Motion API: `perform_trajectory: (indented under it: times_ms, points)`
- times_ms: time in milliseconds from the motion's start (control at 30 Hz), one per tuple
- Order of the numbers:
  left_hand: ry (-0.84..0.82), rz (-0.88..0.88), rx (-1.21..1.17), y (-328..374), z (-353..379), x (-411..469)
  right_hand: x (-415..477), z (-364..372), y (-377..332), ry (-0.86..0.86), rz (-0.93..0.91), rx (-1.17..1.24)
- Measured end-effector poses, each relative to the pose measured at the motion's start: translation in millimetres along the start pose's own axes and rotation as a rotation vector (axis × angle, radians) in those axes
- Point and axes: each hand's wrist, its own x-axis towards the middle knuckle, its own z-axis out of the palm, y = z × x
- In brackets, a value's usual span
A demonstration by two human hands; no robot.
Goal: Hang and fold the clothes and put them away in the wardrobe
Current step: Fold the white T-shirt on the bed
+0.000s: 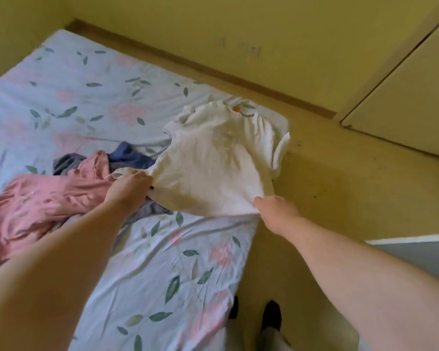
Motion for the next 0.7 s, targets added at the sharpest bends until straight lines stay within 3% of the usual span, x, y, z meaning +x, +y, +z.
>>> perform_trajectory:
  times_ms: [200, 300, 467, 700]
  points:
    - [-0.210, 0.029, 0.071, 2.0, 131.7, -43.3, 21.0, 109.4, -33.7, -0.345, -0.113, -0.081]
    - [-0.212, -0.007, 0.001, 1.9, 170.0, -70.3, 21.3, 139.4, -49.3, -0.490, -0.130, -0.100]
    - [-0.209, -0.213, -0.159, -7.1, 201.9, -109.9, 6.9, 171.4, -76.7, -0.579, -0.165, -0.080]
    - [-0.260, -0.275, -0.202, -18.7, 244.2, -161.8, -29.3, 225.4, -123.0, -0.571, -0.183, -0.164]
